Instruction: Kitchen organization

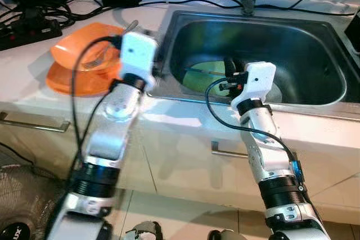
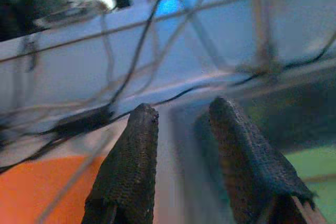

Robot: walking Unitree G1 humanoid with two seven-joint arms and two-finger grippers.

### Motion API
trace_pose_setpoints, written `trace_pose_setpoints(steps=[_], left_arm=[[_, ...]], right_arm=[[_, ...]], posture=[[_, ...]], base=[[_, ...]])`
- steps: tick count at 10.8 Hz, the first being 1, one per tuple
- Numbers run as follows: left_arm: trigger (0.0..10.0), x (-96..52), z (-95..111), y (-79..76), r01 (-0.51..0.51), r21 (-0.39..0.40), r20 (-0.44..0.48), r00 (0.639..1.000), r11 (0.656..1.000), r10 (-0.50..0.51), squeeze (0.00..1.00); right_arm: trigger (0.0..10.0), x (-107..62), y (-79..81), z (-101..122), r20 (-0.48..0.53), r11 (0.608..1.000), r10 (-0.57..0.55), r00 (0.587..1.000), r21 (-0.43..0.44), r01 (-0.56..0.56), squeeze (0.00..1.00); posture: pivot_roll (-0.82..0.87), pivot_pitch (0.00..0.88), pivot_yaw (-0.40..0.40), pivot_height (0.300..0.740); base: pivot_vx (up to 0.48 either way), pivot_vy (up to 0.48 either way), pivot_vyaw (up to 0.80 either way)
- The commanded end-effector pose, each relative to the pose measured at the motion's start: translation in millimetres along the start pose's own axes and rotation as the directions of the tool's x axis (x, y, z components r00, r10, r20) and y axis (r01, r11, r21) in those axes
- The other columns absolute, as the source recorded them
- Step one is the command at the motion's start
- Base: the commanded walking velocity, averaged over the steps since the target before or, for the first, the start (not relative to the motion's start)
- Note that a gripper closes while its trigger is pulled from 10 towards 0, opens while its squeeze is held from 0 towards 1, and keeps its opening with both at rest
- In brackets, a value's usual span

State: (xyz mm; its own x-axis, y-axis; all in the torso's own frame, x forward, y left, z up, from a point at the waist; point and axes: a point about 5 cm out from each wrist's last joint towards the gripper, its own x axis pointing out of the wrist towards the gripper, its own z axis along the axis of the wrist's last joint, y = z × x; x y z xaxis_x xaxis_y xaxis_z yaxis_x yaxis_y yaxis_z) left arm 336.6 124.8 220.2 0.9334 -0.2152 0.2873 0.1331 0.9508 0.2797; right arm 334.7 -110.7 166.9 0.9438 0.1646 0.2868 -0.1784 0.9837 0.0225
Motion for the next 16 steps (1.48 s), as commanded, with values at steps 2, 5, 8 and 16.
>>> trace_pose_setpoints(steps=[2,5,8,16], left_arm=[[10.0,-9.9,-19.1,13.0,-0.065,0.008,-0.077,0.995,0.998,0.065,0.0],[10.0,-17.0,-20.9,34.8,-0.142,0.06,-0.063,0.987,0.988,0.146,0.0],[10.0,-22.0,-30.2,43.7,-0.175,0.037,-0.104,0.979,0.984,0.178,0.0],[10.0,-42.4,-41.0,66.8,-0.223,0.02,-0.178,0.958,0.975,0.223,0.0]], right_arm=[[10.0,-4.4,-1.7,-8.6,-0.043,1.0,-0.018,0.999,0.015,0.019,0.0],[10.0,-5.4,1.4,-11.3,-0.055,1.0,-0.009,0.998,0.022,0.01,0.0],[10.0,-5.3,-0.6,-11.5,-0.061,1.0,-0.013,0.998,0.018,0.014,0.0],[10.0,-3.3,-1.3,-13.5,-0.07,1.0,-0.016,0.997,0.015,0.017,0.0]], posture=[[0.09,0.092,0.021,0.74],[0.1,0.098,0.017,0.74],[0.1,0.1,0.016,0.74],[0.11,0.102,0.016,0.74]], base=[[0.0,0.0,0.0],[0.0,0.0,0.0],[0.0,0.0,0.0],[0.0,0.0,0.0]])
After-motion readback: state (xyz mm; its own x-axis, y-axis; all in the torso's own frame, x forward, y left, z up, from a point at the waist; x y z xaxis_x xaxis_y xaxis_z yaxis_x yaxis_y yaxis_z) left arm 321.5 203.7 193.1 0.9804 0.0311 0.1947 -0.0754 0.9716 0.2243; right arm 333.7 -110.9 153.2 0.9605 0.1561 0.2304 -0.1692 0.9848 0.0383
